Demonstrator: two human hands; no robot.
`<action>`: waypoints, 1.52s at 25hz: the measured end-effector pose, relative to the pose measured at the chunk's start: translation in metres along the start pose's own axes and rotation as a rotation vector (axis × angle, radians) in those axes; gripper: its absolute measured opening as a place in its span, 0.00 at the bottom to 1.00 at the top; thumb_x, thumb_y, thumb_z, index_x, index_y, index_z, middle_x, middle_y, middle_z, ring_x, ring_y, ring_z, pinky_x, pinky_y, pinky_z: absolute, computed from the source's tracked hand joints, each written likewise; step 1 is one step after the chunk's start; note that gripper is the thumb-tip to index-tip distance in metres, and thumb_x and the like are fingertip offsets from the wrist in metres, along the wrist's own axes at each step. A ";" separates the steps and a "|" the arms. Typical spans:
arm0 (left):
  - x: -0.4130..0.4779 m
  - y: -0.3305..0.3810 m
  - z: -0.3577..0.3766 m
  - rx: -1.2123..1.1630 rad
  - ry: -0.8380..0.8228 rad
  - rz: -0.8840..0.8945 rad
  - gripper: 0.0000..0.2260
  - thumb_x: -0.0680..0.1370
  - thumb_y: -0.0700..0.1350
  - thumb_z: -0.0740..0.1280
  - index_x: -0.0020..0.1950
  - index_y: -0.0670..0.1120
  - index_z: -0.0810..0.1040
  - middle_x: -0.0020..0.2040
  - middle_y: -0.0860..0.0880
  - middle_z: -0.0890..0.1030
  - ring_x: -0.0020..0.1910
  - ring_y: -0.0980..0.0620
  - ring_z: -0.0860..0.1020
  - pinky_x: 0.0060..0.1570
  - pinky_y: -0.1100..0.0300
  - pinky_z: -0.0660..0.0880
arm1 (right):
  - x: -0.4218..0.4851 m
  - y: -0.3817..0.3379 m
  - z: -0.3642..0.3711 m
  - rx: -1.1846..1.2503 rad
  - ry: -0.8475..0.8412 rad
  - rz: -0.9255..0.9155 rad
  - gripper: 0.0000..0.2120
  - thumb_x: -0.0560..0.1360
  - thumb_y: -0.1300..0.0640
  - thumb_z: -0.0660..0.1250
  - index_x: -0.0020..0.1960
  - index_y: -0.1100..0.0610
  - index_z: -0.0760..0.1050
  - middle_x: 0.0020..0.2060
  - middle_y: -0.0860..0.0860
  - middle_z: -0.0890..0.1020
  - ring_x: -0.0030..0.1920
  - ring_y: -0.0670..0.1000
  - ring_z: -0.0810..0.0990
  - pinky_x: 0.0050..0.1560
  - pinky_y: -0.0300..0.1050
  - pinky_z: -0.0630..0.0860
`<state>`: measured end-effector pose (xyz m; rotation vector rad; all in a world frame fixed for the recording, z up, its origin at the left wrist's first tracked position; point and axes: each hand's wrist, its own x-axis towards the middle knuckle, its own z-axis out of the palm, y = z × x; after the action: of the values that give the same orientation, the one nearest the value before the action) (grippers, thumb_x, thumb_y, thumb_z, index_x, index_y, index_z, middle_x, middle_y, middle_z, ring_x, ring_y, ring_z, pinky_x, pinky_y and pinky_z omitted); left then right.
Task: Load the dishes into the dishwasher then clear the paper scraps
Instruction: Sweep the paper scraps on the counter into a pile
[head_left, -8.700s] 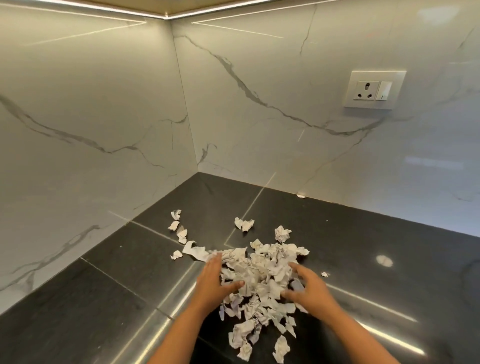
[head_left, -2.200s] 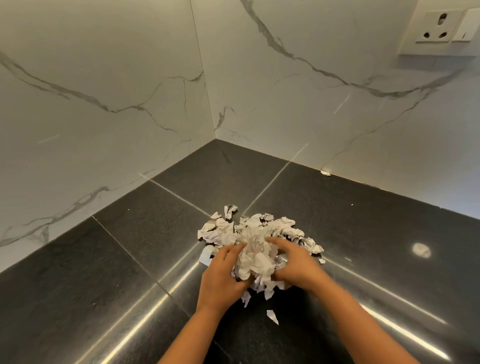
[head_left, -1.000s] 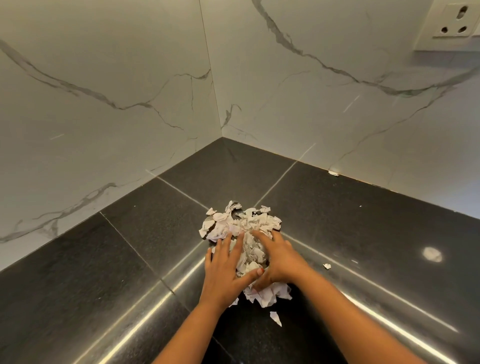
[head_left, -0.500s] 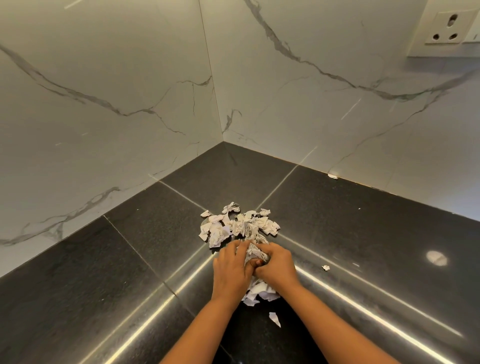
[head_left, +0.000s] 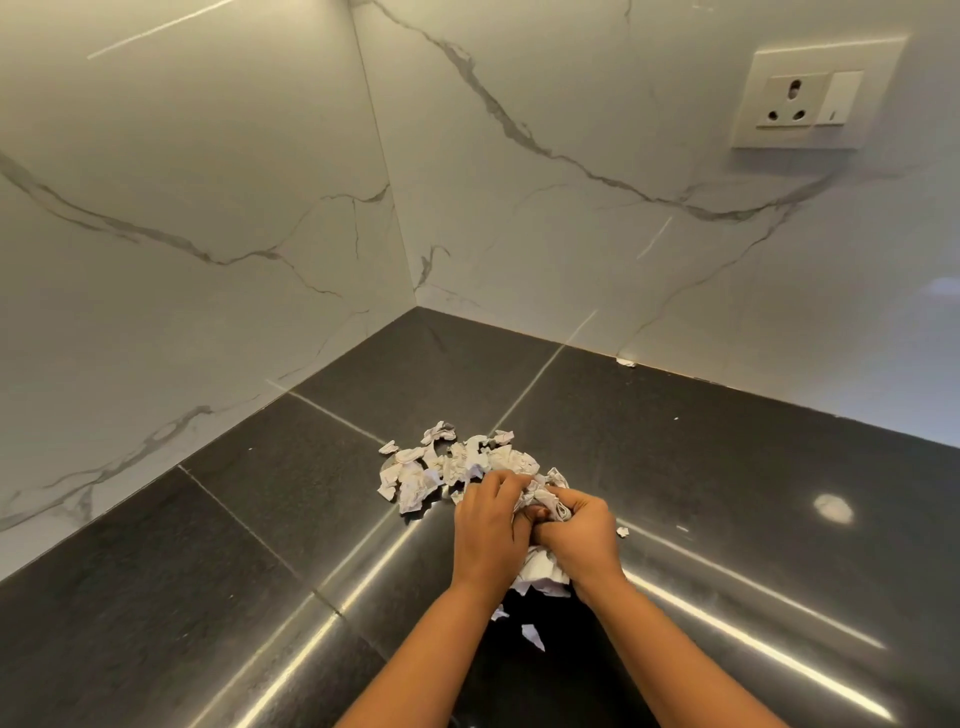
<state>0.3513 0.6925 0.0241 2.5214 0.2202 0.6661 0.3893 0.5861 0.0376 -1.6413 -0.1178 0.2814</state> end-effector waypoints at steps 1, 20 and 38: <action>0.001 0.005 0.000 -0.011 0.011 0.029 0.13 0.73 0.50 0.58 0.57 0.55 0.69 0.53 0.50 0.78 0.46 0.48 0.75 0.45 0.53 0.73 | -0.003 -0.003 -0.006 0.021 0.022 -0.002 0.18 0.59 0.75 0.69 0.30 0.50 0.80 0.24 0.43 0.77 0.29 0.45 0.73 0.32 0.41 0.70; -0.161 0.020 -0.075 -0.220 -0.014 0.086 0.19 0.70 0.40 0.62 0.59 0.52 0.76 0.54 0.52 0.77 0.47 0.50 0.74 0.48 0.51 0.74 | -0.201 0.002 0.017 0.001 0.181 0.061 0.18 0.60 0.76 0.66 0.32 0.54 0.82 0.27 0.51 0.82 0.30 0.49 0.79 0.31 0.43 0.75; -0.306 -0.021 0.018 -0.206 -0.196 -0.157 0.15 0.71 0.47 0.59 0.57 0.55 0.73 0.51 0.52 0.77 0.47 0.48 0.75 0.46 0.53 0.74 | -0.252 0.170 0.006 0.006 0.118 0.429 0.17 0.59 0.74 0.68 0.40 0.56 0.83 0.35 0.54 0.85 0.38 0.55 0.83 0.40 0.49 0.79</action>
<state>0.0947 0.6172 -0.1271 2.3237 0.2620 0.3567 0.1292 0.5149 -0.1030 -1.6629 0.3287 0.5085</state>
